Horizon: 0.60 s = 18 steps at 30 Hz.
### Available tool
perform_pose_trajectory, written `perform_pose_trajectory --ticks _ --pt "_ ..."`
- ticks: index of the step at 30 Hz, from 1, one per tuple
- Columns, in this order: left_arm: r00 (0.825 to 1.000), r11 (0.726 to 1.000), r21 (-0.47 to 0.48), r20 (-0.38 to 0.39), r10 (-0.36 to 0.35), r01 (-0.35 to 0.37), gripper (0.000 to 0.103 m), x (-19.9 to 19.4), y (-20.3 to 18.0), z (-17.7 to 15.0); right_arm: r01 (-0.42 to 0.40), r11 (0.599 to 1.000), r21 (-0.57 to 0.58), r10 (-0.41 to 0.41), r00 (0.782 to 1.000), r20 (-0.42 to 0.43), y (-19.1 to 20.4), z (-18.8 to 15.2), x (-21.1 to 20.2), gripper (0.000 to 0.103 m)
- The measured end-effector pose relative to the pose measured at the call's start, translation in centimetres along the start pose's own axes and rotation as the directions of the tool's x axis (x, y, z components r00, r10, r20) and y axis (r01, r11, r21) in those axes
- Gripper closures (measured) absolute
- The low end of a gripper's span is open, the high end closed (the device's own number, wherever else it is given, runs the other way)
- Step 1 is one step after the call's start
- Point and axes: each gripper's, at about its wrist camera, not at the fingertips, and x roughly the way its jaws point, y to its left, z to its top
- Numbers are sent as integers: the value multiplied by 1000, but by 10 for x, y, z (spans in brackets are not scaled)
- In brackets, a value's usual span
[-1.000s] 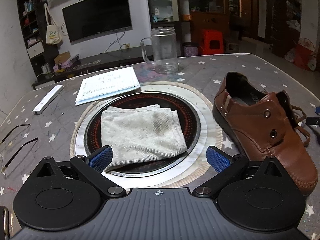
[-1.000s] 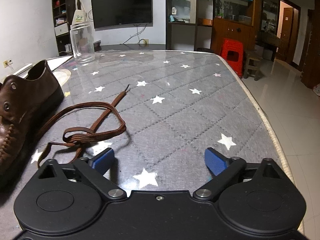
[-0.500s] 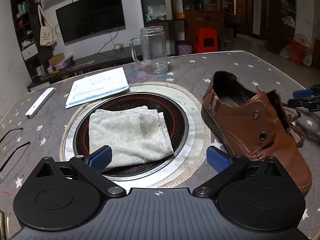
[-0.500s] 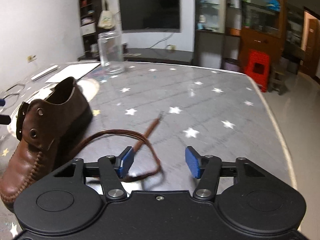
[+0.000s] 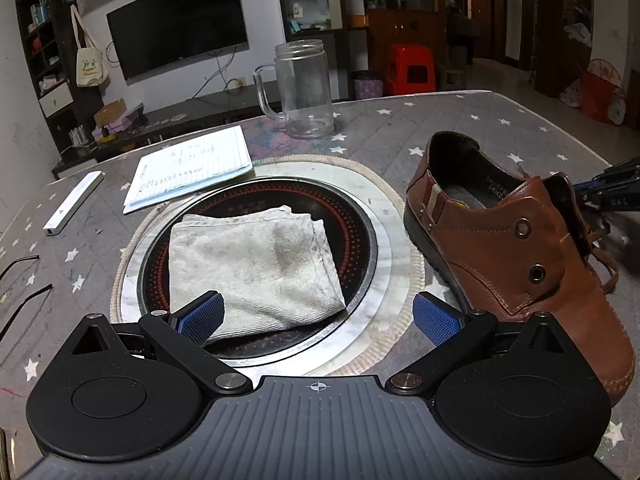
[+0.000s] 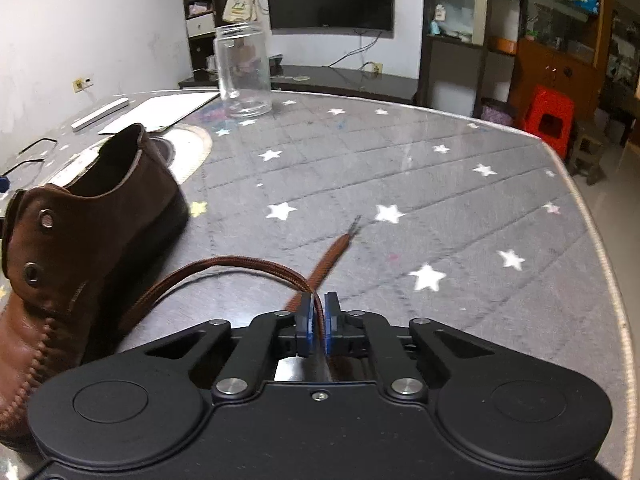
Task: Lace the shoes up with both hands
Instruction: 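Move the right tool to the brown lace tip and close on it, then lift the lace with the right tool while the left tool grips the shoe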
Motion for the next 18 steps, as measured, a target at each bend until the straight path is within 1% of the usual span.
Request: perform_pose_trajectory --ticks 2,4,7,9,11,12,13,14,16,18 --pt "1000 1000 4 -2 -5 5 1 2 -1 1 36 999 10 -36 999 5 -6 -1 -4 100" --pt "1000 1000 7 -3 -9 9 1 4 -2 1 89 996 17 -89 996 -1 -15 -2 -7 100" --pt "1000 1000 10 -5 -14 14 1 6 -4 2 131 991 9 -130 991 -13 -24 -3 -10 100" --pt "1000 1000 12 -5 -15 15 1 7 -5 3 116 993 -16 -116 993 -21 -27 -4 -12 100" --pt "1000 1000 12 -6 -19 20 1 7 -6 4 95 994 -49 -96 995 -19 -26 -4 -14 96" --pt "1000 1000 13 -7 -24 24 1 7 -6 5 91 993 -78 -93 996 -12 -23 -2 -15 93" --pt "999 999 15 -6 -33 33 1 7 -6 6 82 991 -105 -83 997 -7 -20 0 -16 87" --pt "999 999 17 -6 -34 34 1 7 -7 7 62 989 -131 -63 998 -7 -16 3 -16 82" --pt "999 999 28 -1 -34 34 1 6 -7 9 9 978 -209 -12 1000 -10 -7 8 -15 65" --pt "999 999 30 1 -39 39 1 5 -7 11 -51 953 -299 44 999 -28 4 14 -12 63"
